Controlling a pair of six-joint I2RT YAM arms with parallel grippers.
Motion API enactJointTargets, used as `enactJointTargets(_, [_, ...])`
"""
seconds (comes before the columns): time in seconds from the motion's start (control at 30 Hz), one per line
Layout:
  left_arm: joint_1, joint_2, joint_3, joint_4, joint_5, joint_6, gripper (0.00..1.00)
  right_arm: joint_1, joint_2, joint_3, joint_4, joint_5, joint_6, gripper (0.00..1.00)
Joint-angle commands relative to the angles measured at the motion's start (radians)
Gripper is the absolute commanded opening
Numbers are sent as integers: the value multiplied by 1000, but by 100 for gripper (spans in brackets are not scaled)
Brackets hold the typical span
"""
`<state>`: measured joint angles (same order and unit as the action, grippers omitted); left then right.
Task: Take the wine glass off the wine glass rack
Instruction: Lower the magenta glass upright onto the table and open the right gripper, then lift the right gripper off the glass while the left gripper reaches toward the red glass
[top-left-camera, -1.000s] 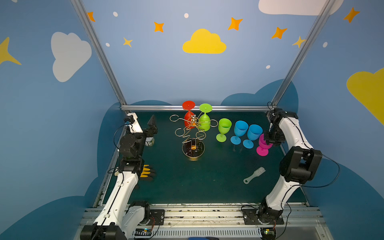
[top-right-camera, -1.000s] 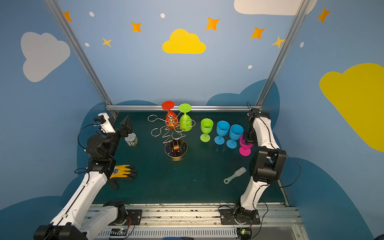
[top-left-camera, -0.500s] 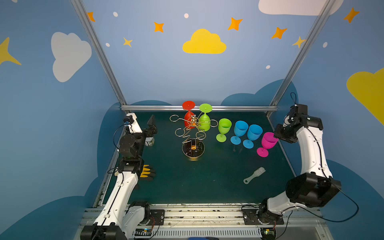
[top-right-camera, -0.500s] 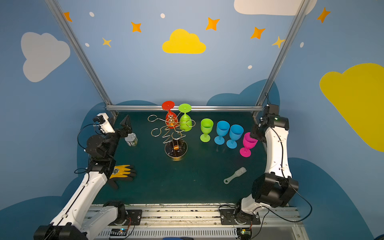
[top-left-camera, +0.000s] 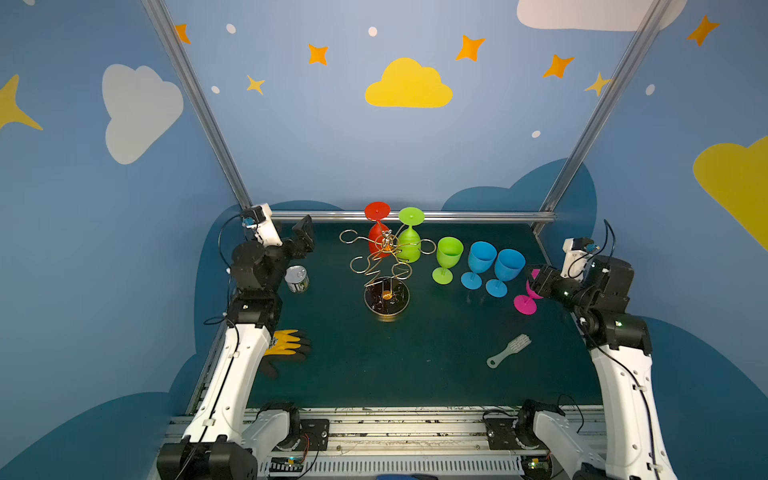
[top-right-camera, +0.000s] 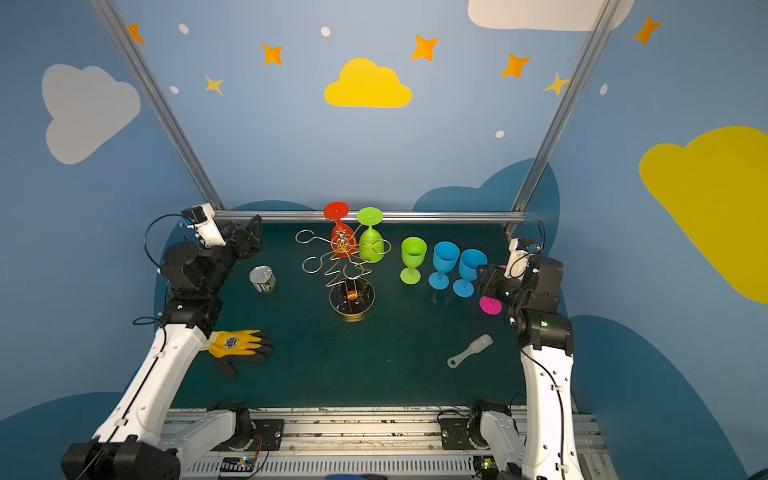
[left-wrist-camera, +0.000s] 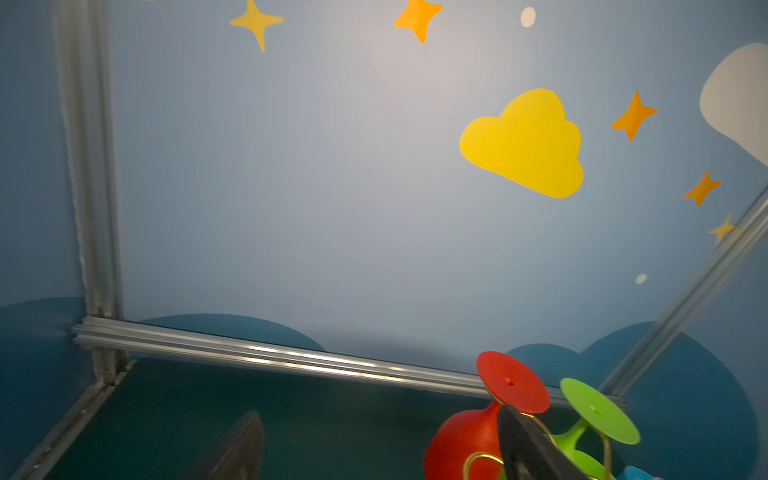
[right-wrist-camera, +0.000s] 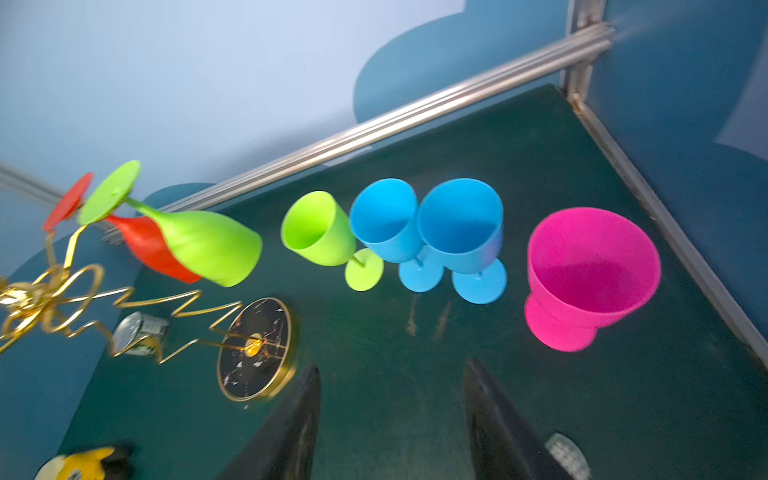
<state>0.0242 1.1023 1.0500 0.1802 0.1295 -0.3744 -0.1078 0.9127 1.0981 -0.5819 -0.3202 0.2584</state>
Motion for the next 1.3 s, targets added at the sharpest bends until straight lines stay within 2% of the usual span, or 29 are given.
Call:
enactJointTargets(0.0, [8,79,110,-182,205,-79,83,62,-21,-32,89,-64,21,55])
enactJointTargets(0.2, [10,288,358,-375,452,-100,77,152,-51,-58,104,-65,23,55])
enactJointTargets(0.33, [5,415,469,-400,551,-127,77,183,-66,-103,129,-85,40,55])
enactJointTargets(0.53, [-4,555,591,-411,563,-147,76,247,-105,-208,180,-72,85,55])
enactJointTargets(0.8, [-59,715,756,-521,563,-89,74,297,-121,-256,189,-65,102,55])
enactJointTargets(1.27, [-151,832,908,-682,516,28,71,345,-110,-285,219,-52,121,55])
